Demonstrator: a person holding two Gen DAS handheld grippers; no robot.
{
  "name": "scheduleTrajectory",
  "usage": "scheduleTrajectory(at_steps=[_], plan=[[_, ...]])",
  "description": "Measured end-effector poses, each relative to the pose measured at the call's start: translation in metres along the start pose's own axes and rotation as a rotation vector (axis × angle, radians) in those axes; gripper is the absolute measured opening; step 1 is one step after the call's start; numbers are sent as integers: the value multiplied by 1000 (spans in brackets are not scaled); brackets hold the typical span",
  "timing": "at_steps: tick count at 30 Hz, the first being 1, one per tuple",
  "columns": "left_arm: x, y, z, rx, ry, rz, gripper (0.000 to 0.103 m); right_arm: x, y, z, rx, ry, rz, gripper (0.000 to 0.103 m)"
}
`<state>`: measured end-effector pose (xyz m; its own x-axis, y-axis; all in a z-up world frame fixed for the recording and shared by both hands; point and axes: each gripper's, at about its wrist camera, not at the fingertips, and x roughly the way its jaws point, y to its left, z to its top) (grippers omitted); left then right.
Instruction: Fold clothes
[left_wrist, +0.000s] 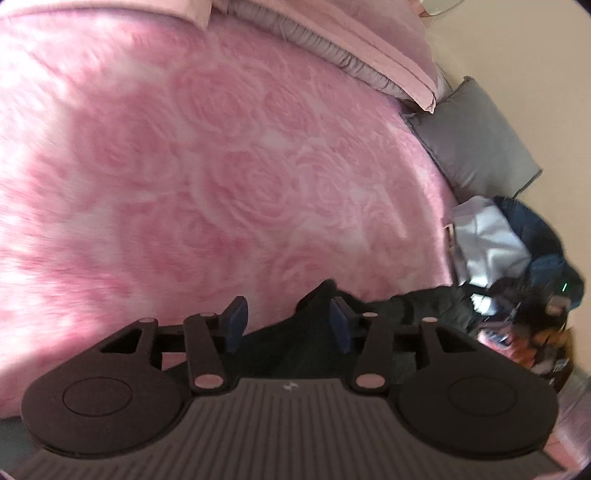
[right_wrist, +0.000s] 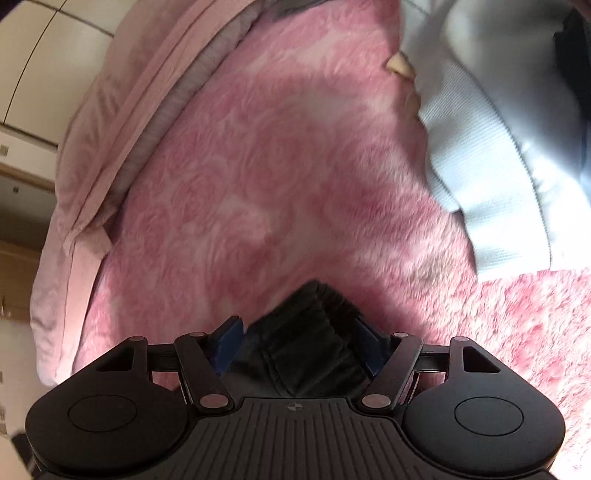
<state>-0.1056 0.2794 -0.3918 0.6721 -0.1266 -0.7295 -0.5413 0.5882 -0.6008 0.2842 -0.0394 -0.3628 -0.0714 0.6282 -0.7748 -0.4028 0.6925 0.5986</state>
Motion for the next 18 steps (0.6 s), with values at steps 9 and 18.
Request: scheduleTrajectory(at_steps=[9,18], plan=[[33,3,3,58,-24,-103,0,-28,17,-21,-136,-145,-50,8],[36,2,-3,131,-36,-26,16,-17,-6,-42,-38,-221,-193,4]])
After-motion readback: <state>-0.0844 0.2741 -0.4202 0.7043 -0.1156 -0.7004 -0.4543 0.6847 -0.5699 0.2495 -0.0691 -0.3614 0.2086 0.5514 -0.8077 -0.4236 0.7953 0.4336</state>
